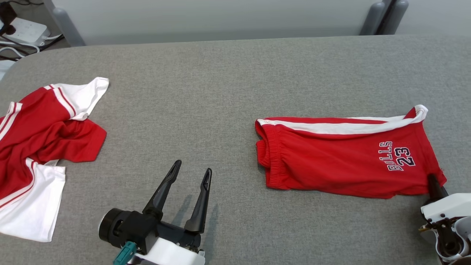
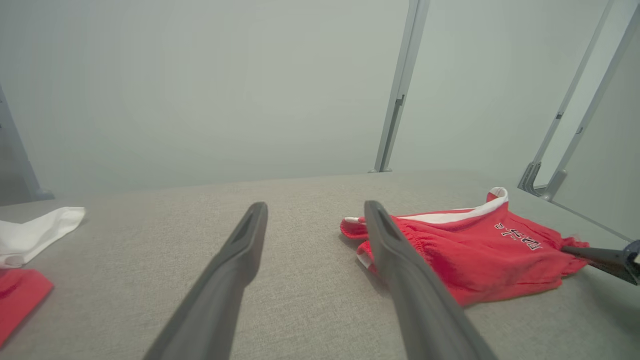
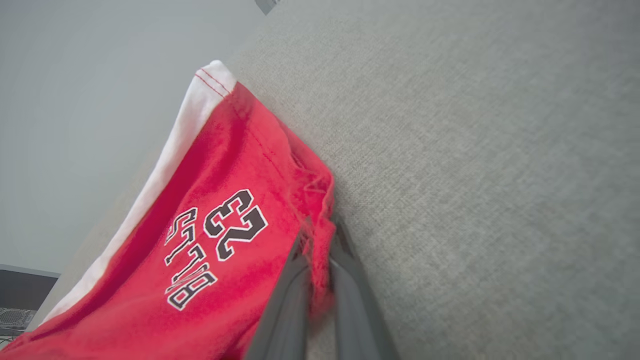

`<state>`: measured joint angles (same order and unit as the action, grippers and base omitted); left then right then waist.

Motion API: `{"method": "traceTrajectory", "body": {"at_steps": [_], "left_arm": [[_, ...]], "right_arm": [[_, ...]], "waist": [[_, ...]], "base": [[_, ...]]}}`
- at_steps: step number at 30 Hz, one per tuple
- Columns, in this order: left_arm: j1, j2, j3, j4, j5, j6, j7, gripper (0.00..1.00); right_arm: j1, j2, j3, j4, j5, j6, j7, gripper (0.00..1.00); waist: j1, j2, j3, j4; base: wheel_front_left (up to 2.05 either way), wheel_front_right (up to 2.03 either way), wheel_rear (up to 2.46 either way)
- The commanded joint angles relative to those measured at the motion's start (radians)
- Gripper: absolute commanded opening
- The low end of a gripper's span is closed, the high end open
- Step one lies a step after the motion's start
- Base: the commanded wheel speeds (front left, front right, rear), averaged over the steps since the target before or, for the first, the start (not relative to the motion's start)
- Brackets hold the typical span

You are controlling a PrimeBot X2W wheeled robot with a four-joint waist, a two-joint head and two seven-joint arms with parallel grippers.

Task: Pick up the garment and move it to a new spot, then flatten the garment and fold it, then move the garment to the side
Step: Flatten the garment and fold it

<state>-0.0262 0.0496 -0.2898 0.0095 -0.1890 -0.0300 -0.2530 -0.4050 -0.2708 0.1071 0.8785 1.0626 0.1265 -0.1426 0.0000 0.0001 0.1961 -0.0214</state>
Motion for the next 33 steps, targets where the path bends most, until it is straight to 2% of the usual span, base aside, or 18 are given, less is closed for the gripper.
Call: {"method": "traceTrajectory", "body": {"at_steps": [1,8,13,22,33], "left_arm": [[-0.025,0.001,0.03,-0.022,0.008,-0.01,-0.009,1.0],[-0.031,0.001,0.019,-0.013,0.009,-0.014,-0.009,1.0],[-0.022,0.001,0.013,-0.014,0.001,-0.01,-0.009,1.0],[-0.01,0.001,-0.001,-0.011,-0.01,0.0,-0.009,1.0],[-0.017,0.001,-0.02,-0.01,-0.024,0.012,-0.009,1.0]], "right_arm": [[0.019,-0.015,0.014,-0.039,-0.011,0.004,-0.018,0.0],[0.015,-0.006,0.018,-0.136,-0.059,0.004,-0.028,0.0],[0.026,0.017,0.029,-0.27,-0.136,0.004,-0.007,0.0],[0.051,0.126,0.034,-0.482,-0.267,0.004,0.116,0.0],[0.064,0.205,0.065,-0.589,-0.372,0.004,0.252,0.0]], "waist": [[0.0,-0.0001,-0.002,-0.01],[0.0,-0.0001,-0.011,0.003],[0.0,-0.0001,-0.03,0.044],[0.0,-0.0001,-0.045,0.123],[0.0,-0.0001,-0.032,0.204]], "base": [[0.0,0.0,0.0],[0.0,0.0,0.0],[0.0,0.0,0.0],[0.0,0.0,0.0],[0.0,0.0,0.0]]}}
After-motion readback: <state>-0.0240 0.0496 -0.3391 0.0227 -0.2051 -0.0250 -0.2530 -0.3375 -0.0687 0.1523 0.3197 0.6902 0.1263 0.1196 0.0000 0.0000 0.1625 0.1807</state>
